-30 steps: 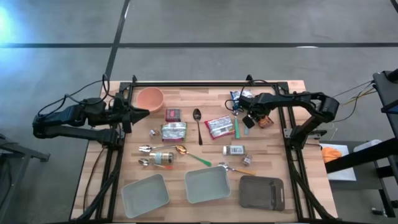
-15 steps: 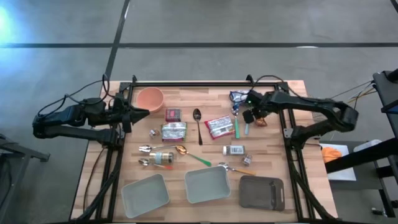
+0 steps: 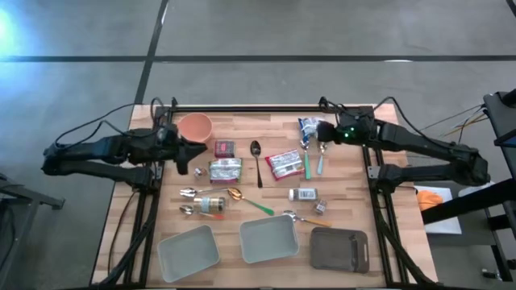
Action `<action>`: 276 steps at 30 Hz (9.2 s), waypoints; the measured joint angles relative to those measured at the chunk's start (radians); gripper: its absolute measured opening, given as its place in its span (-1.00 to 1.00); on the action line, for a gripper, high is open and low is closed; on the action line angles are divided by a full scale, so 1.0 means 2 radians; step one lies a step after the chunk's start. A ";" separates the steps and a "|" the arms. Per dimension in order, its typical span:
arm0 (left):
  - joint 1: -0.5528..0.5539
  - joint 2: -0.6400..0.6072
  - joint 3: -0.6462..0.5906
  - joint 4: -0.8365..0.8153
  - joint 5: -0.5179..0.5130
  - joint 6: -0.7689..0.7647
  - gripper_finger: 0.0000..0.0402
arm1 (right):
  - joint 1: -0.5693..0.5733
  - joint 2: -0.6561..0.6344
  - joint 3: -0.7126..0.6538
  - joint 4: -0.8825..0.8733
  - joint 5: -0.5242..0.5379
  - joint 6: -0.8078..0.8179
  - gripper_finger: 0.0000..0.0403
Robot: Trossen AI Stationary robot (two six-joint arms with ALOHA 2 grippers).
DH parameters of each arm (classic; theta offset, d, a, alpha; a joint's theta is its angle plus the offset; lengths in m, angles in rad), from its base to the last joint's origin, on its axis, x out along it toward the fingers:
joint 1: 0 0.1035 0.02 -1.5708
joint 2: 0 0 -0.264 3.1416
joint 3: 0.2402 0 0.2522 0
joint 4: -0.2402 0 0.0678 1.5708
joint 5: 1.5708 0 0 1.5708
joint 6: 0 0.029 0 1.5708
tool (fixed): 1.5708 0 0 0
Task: Pick & Place Food Item
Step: Put the orange seasoning pack into the left gray bin, then put the orange noodle pack into the right gray bin
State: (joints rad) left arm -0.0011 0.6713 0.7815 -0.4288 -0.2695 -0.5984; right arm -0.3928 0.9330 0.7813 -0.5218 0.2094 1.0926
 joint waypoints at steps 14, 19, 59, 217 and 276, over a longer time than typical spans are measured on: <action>-0.040 0.134 0.035 0.152 -0.068 0.262 -0.58 | 0.075 0.084 0.000 0.298 0.076 0.085 -0.88; -0.047 0.176 0.069 0.154 -0.118 0.299 -0.58 | 0.100 0.128 0.000 0.409 0.093 0.114 -0.88; -0.049 0.301 0.121 0.306 -0.183 0.519 0.55 | 0.142 0.277 0.166 0.539 0.011 0.139 -0.88; -0.410 0.347 0.062 -0.147 0.014 0.182 -1.00 | 0.120 0.201 0.154 0.014 -0.069 -0.234 0.64; -0.390 0.323 0.121 -0.169 0.030 -0.051 0.51 | 0.124 0.202 0.187 -0.196 -0.080 -0.121 0.64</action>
State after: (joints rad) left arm -0.7811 1.3179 1.0229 -0.7670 -0.2092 -0.6996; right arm -0.1448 1.3373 1.1562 -0.9131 0.0496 0.8514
